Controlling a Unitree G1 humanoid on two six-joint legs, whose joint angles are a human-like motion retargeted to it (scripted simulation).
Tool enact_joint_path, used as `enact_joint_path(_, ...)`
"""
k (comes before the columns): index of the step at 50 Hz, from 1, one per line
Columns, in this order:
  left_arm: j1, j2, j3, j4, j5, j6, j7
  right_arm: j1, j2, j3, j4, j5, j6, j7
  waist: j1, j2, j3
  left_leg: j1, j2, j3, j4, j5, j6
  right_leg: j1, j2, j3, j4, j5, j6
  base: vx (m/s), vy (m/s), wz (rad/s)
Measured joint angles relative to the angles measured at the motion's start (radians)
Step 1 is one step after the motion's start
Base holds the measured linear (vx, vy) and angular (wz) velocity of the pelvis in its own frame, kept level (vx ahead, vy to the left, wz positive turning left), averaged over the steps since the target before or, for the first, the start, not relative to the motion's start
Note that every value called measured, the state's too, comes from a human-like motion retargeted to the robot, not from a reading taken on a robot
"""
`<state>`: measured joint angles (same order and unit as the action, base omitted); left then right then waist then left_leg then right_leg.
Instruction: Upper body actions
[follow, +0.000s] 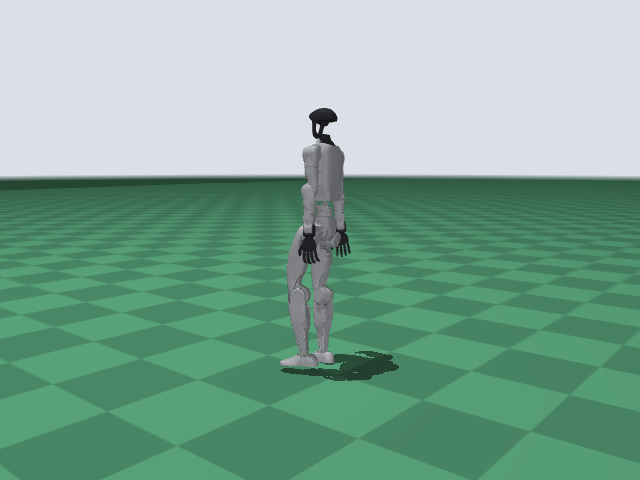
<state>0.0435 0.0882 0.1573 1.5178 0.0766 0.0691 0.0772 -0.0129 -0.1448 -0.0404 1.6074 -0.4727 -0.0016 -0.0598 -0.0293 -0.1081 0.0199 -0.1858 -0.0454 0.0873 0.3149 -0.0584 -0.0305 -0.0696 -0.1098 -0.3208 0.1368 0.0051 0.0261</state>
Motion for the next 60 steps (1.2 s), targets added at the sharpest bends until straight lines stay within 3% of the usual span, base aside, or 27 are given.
enact_joint_path(2,0.0,-0.004,0.017,0.002,-0.01,-0.003,0.002,-0.003,-0.011,-0.009,0.009,0.004,0.003,-0.006,0.016,-0.004,-0.001,-0.006,-0.018,-0.048,-0.002,-0.015,-0.004,-0.019,-0.003,0.054,0.007,0.01,0.003,0.05,0.07,-1.41)
enact_joint_path(8,0.014,-0.005,0.067,0.023,-0.028,-0.002,0.003,-0.023,-0.044,-0.036,0.015,0.013,0.009,-0.01,0.171,-0.016,0.004,0.014,-0.155,-0.458,-0.14,-0.009,-0.047,-0.114,0.057,0.382,0.059,0.049,0.007,0.07,0.12,-2.71)
enact_joint_path(10,0.014,-0.002,0.068,0.03,-0.039,-0.002,0.003,-0.047,-0.054,-0.041,0.001,0.009,0.008,0.002,0.211,-0.019,0.022,0.028,-0.14,-0.385,-0.175,-0.006,-0.019,-0.132,0.092,0.478,0.082,0.056,0.003,-0.01,0.16,-2.71)
enact_joint_path(12,0.011,0.003,0.065,0.037,-0.049,-0.001,-0.009,-0.076,-0.06,-0.036,-0.024,-0.002,0.007,0.016,0.178,-0.009,0.044,0.057,-0.09,-0.167,-0.184,-0.046,0.025,-0.142,0.107,0.505,0.106,0.058,0.001,-0.1,0.17,-1.65)
enact_joint_path(15,0.009,0.029,0.046,0.062,-0.044,0.011,-0.046,-0.116,-0.04,-0.017,-0.083,-0.017,0.002,0.018,0.075,0.019,0.074,0.109,-0.071,-0.114,-0.218,-0.049,0.045,-0.149,0.14,0.547,0.129,0.072,-0.008,-0.15,0.17,-1.6)
enact_joint_path(17,0.014,0.059,0.018,0.073,-0.018,0.024,-0.05,-0.118,-0.017,-0.003,-0.109,0.002,-0.013,0.009,0.052,0.032,0.069,0.118,-0.043,-0.015,-0.224,-0.056,0.056,-0.159,0.158,0.569,0.133,0.075,-0.046,-0.09,0.17,-2.26)
enact_joint_path(22,0.036,0.117,-0.014,0.043,0.098,0.036,-0.02,-0.077,0.003,0.025,-0.134,0.04,-0.035,0.053,0.053,0.068,0.038,0.166,0.004,0.164,-0.265,-0.089,0.072,-0.166,0.099,0.26,0.087,0.0,-0.196,-0.05,0.12,-2.42)
enact_joint_path(29,0.048,0.175,0.037,0.053,0.075,0.051,-0.038,-0.036,-0.008,0.024,-0.05,-0.031,0.002,0.01,0.066,0.075,-0.004,0.231,-0.003,0.422,-0.323,-0.143,0.082,-0.131,0.045,-0.105,-0.012,-0.097,-0.224,-0.07,0.05,-2.45)
enact_joint_path(35,0.045,0.184,0.085,0.05,0.043,0.064,-0.021,-0.027,-0.034,-0.044,0.075,0.028,0.064,-0.03,-0.005,0.096,-0.062,0.23,0.012,0.557,-0.315,-0.182,0.049,-0.053,0.037,-0.522,-0.137,-0.165,-0.169,-0.07,-0.06,-1.78)
enact_joint_path(42,-0.018,0.187,0.06,-0.007,0.054,0.064,-0.033,0.019,-0.043,-0.123,0.093,0.158,0.073,-0.047,0.024,0.087,-0.114,0.237,0.002,0.739,-0.301,-0.209,-0.018,0.001,0.068,-0.972,-0.216,-0.139,-0.09,-0.02,-0.11,-2.02)
enact_joint_path(45,-0.058,0.172,0.043,-0.027,0.041,0.061,-0.029,0.045,-0.038,-0.13,0.093,0.182,0.089,-0.058,0.04,0.081,-0.124,0.247,0.0,0.78,-0.287,-0.206,-0.052,-0.002,0.064,-0.981,-0.215,-0.093,-0.082,0.03,-0.13,-1.5)
enact_joint_path(50,-0.099,0.111,0.026,-0.086,0.0,0.037,-0.041,0.062,-0.015,-0.141,0.093,0.172,0.12,-0.043,0.022,0.112,-0.135,0.276,0.029,0.813,-0.266,-0.178,-0.087,-0.005,0.095,-0.911,-0.214,-0.08,-0.171,0.07,-0.21,-0.89)
enact_joint_path(55,-0.09,0.03,0.045,-0.156,-0.032,-0.007,-0.052,0.048,0.002,-0.157,0.093,0.148,0.098,-0.027,-0.032,0.154,-0.16,0.31,0.053,0.816,-0.249,-0.107,-0.095,0.006,0.102,-0.811,-0.203,-0.099,-0.161,0.11,-0.23,-0.41)
enact_joint_path(60,-0.055,0.021,0.037,-0.141,-0.015,-0.029,-0.059,0.014,0.006,-0.138,0.087,0.116,0.097,-0.026,-0.058,0.164,-0.2,0.339,0.078,0.85,-0.186,0.04,-0.072,0.006,0.089,-0.706,-0.199,-0.119,-0.155,0.14,-0.25,-0.72)
